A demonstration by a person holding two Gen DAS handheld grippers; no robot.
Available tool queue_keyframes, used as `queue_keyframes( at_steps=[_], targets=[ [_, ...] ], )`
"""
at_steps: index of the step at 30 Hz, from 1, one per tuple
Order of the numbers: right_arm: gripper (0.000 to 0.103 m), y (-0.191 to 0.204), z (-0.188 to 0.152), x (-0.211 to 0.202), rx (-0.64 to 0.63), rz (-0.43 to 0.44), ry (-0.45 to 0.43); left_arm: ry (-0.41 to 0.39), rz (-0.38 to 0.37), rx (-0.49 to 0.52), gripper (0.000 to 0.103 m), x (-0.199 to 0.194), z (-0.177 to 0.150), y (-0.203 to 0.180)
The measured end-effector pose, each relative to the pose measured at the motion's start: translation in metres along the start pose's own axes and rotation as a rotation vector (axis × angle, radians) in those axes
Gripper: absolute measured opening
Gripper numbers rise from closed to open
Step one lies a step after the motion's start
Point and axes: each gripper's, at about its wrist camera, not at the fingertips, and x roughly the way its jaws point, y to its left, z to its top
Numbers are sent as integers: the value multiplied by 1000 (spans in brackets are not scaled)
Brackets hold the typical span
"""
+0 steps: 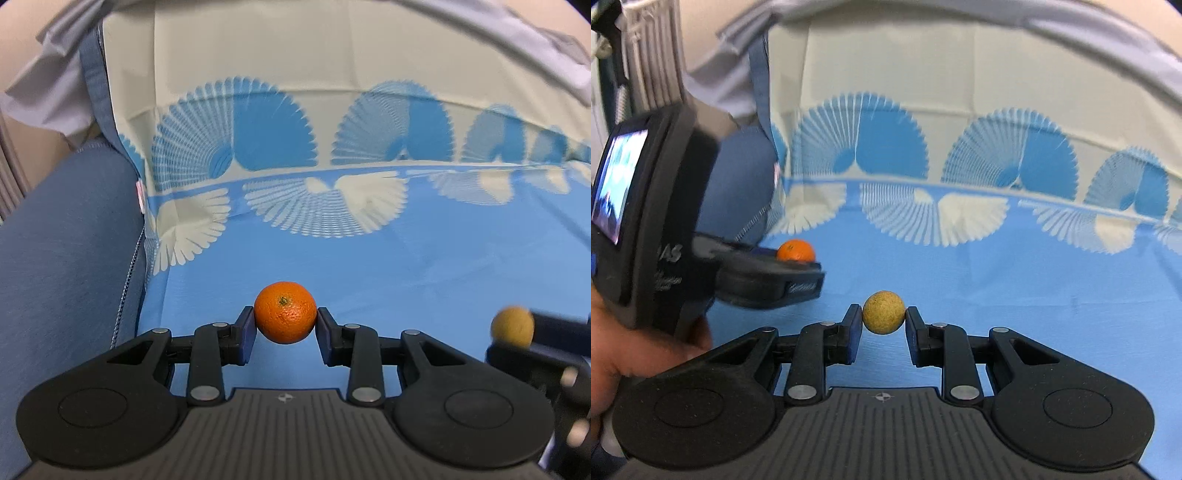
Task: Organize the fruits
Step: 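Grasp the small mandarin with the left tool while the right tool grasps a yellow fruit, then carry the mandarin and yellow fruit over the plate and open both tools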
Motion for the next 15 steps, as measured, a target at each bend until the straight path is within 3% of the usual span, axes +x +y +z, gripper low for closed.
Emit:
queue_keyframes(
  at_steps=[9, 15],
  targets=[
    [27, -29, -23, -99, 7, -52, -76, -94, -56, 44, 38, -100, -32, -22],
    [27, -52, -40, -136, 40, -102, -108, -129, -66, 42, 38, -126, -41, -30]
  ],
)
